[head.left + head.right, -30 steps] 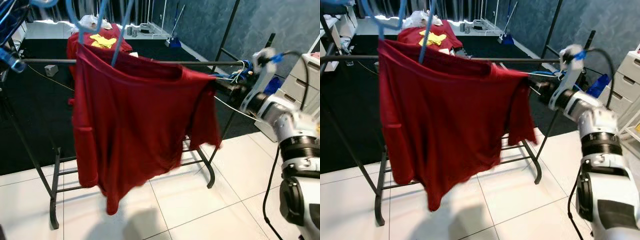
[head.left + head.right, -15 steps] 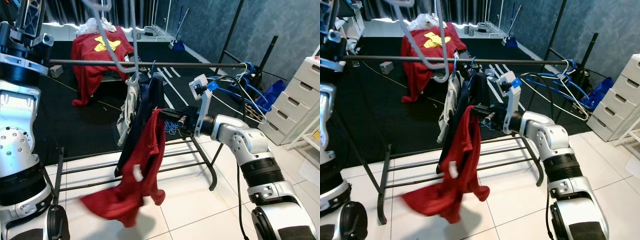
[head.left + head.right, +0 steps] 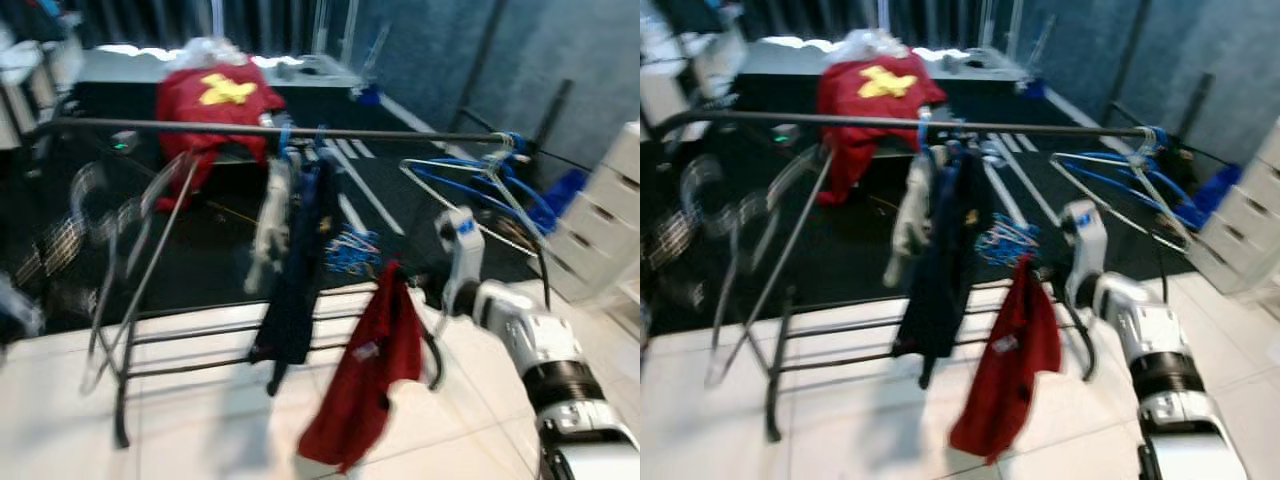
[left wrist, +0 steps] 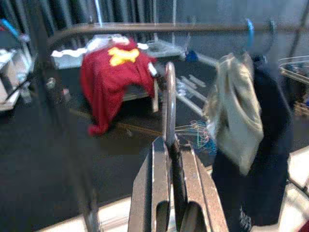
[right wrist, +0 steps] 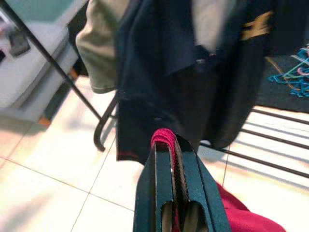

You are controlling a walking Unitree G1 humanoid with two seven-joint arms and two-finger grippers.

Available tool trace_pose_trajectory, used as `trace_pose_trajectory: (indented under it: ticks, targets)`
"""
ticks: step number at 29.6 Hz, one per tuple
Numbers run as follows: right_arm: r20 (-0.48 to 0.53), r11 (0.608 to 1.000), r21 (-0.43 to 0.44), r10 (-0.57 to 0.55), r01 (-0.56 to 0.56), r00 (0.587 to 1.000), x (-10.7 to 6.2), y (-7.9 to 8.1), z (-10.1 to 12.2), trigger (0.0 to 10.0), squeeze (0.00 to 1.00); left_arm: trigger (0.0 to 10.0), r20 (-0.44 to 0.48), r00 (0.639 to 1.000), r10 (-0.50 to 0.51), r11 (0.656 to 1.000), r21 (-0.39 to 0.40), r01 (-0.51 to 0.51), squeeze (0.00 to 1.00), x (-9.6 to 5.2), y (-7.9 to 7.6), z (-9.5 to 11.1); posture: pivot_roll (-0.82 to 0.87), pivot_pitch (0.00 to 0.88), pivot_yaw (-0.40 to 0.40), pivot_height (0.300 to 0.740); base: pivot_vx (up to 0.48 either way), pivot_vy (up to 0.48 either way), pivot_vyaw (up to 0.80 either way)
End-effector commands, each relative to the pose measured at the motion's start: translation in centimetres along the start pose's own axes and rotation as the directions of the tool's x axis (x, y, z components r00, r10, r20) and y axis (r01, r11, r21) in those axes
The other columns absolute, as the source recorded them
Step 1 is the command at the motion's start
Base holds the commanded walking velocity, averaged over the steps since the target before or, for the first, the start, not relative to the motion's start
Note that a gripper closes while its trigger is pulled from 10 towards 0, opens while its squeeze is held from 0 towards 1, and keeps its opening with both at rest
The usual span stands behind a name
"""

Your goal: Hang hanger

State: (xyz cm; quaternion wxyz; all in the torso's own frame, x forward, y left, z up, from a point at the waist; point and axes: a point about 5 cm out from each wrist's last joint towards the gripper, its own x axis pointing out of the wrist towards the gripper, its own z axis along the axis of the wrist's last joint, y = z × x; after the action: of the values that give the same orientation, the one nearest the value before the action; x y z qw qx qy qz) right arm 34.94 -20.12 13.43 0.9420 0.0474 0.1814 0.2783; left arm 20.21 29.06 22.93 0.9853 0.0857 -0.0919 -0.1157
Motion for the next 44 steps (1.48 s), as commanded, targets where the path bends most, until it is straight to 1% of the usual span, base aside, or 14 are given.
trace_pose_trajectory:
  ticks: [1,2,5,11,13,16,17,18,19,20,22,31,34,44]
  targets:
    - [0.015,1.0,-0.019,-0.015,0.015,1.0,-0.4,-0.4,0.0,10.0,0.0,10.0,0.021,0.996,-0.089,0.996,-0.001,0.089,0.0,-0.8,-0.9,0.7,-0.01,0.012,-0.115,0.74,0.0,0.0,0.8]
    - [-0.006,1.0,-0.013,-0.028,0.028,1.0,-0.5,-0.6,-0.9,10.0,0.0,10.0,-0.033,0.983,-0.18,0.983,-0.044,0.178,0.0,-2.4,-1.6,0.1,-0.01,0.012,-0.115,0.74,0.0,0.0,0.8]
    - [-0.023,0.999,-0.004,-0.044,0.044,0.999,-0.5,-0.9,-1.6,10.0,0.0,10.0,-0.09,0.964,-0.251,0.966,-0.079,0.244,0.0,-3.6,-2.2,-0.6,0.0,0.008,-0.116,0.74,0.0,0.0,0.8]
    - [-0.047,0.998,0.004,-0.066,0.066,0.997,-0.5,-1.2,-2.7,10.0,0.0,10.0,-0.193,0.941,-0.277,0.96,-0.105,0.261,0.0,-4.6,-2.6,-2.6,0.0,0.006,-0.117,0.74,0.0,0.0,0.8]
    - [-0.082,0.995,0.019,-0.097,0.099,0.992,-0.5,-1.2,-4.8,10.0,0.0,10.0,-0.313,0.945,-0.1,0.99,-0.127,0.063,0.0,-3.8,-2.6,-7.4,-0.01,0.0,-0.105,0.74,0.0,0.0,0.8]
    - [-0.082,0.995,0.019,-0.097,0.099,0.992,-0.5,-1.2,-4.8,10.0,0.0,10.0,-0.313,0.945,-0.1,0.99,-0.127,0.063,0.0,-3.8,-2.6,-7.4,-0.01,0.0,-0.105,0.74,0.0,0.0,0.79]
    - [-0.123,0.988,0.039,-0.146,0.151,0.982,-1.1,-1.2,-7.8,10.0,0.0,10.0,-0.396,0.915,0.08,0.964,-0.202,-0.172,0.0,-3.5,-3.9,-12.1,-0.01,0.0,-0.105,0.74,0.0,0.0,0.79]
    - [-0.123,0.988,0.039,-0.146,0.151,0.982,-1.1,-1.2,-7.8,10.0,0.0,10.0,-0.396,0.915,0.08,0.964,-0.202,-0.172,0.0,-3.5,-3.9,-12.1,-0.01,0.0,-0.105,0.74,0.0,0.0,0.79]
    - [-0.14,0.982,0.052,-0.171,0.18,0.975,-1.6,-1.3,-9.2,10.0,0.0,10.0,-0.413,0.9,0.141,0.927,-0.264,-0.266,0.0,-3.8,-4.7,-13.5,-0.01,0.0,-0.105,0.74,0.0,0.0,0.79]
    - [-0.14,0.982,0.052,-0.171,0.18,0.975,-1.6,-1.3,-9.2,10.0,0.0,10.0,-0.413,0.9,0.141,0.927,-0.264,-0.266,0.0,-3.8,-4.7,-13.5,-0.01,0.0,-0.105,0.74,0.0,0.0,0.79]
    - [-0.162,0.972,0.055,-0.218,0.229,0.963,-2.4,-1.7,-10.8,10.0,0.0,10.0,-0.433,0.884,0.178,0.868,-0.354,-0.348,0.0,-4.5,-5.8,-14.8,0.0,0.0,-0.105,0.74,0.0,0.0,0.79]
    - [-0.155,0.961,0.068,-0.255,0.268,0.954,-3.3,-2.2,-11.9,10.0,0.0,10.0,-0.531,0.827,0.183,0.836,-0.358,-0.415,0.0,-6.9,-8.0,-17.4,-0.01,0.0,-0.1,0.74,0.0,0.0,0.78]
    - [-0.138,0.965,0.06,-0.246,0.256,0.959,-3.2,-2.1,-11.9,10.0,0.0,10.0,-0.519,0.816,0.255,0.743,-0.435,-0.509,0.0,-7.7,-8.0,-17.7,0.01,0.0,-0.105,0.74,0.0,0.0,0.76]
    - [-0.143,0.962,0.065,-0.253,0.264,0.957,-2.6,-2.0,-11.9,10.0,0.0,10.0,-0.518,0.814,0.262,0.732,-0.443,-0.517,0.0,-6.8,-7.6,-18.1,-0.01,0.0,-0.088,0.74,0.0,0.0,0.76]
